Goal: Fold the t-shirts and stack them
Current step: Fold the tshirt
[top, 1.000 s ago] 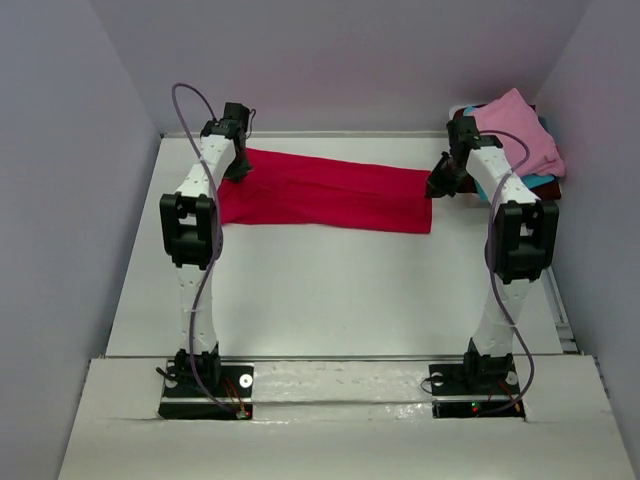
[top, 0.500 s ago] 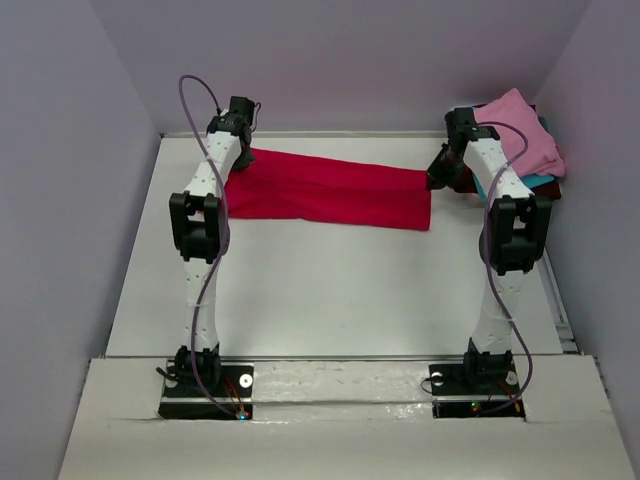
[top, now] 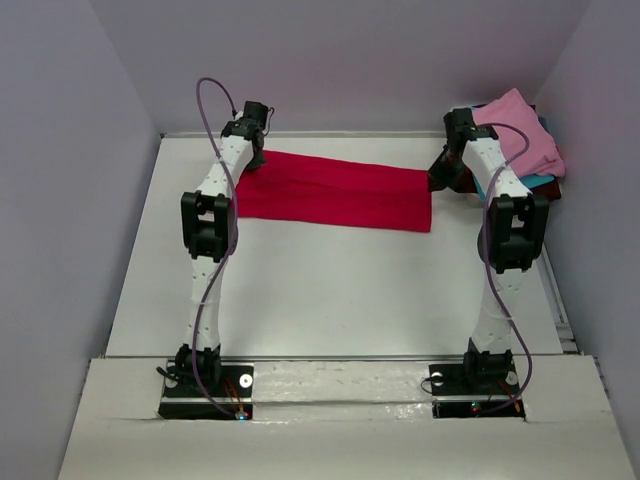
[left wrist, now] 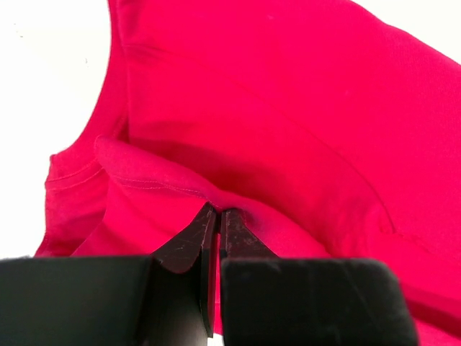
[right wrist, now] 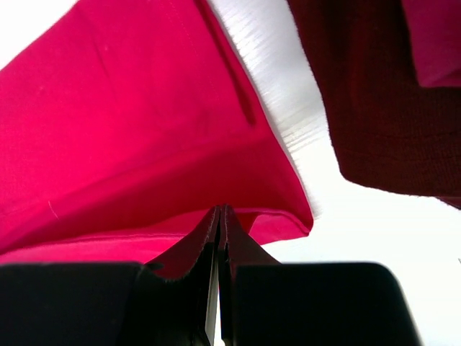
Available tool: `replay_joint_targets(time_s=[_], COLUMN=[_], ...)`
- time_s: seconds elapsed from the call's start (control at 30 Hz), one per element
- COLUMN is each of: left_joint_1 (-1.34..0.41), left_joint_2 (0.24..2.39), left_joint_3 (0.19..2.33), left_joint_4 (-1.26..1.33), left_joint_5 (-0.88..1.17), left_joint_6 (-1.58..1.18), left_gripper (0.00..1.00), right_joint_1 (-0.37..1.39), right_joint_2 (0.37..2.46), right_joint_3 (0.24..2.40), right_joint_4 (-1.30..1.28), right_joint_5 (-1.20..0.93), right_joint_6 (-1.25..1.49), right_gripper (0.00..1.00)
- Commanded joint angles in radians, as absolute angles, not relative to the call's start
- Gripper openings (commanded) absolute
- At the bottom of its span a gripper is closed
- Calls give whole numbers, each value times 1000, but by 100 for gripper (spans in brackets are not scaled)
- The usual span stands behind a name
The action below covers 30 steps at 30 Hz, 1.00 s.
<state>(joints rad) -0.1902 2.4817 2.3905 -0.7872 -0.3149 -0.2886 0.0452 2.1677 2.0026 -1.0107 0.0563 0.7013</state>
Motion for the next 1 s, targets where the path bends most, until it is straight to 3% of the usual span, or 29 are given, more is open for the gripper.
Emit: replay_joint_targets(time_s=[0.0,0.97], left_joint_1=[-196,-196], left_joint_2=[2479,2502], left_joint_3=[2433,2461], left_joint_4=[-747,-651], left_joint_5=[-356,-433], left_joint_6=[-284,-281], left_gripper=[6,5], right_joint_1=[32,3], right_joint_2=[2149,2270], right_joint_3=[1971,2080], right_joint_4=[-1023,-1066], right_joint_5=[110,140], right_joint_6=[727,755], right_gripper=[7,7])
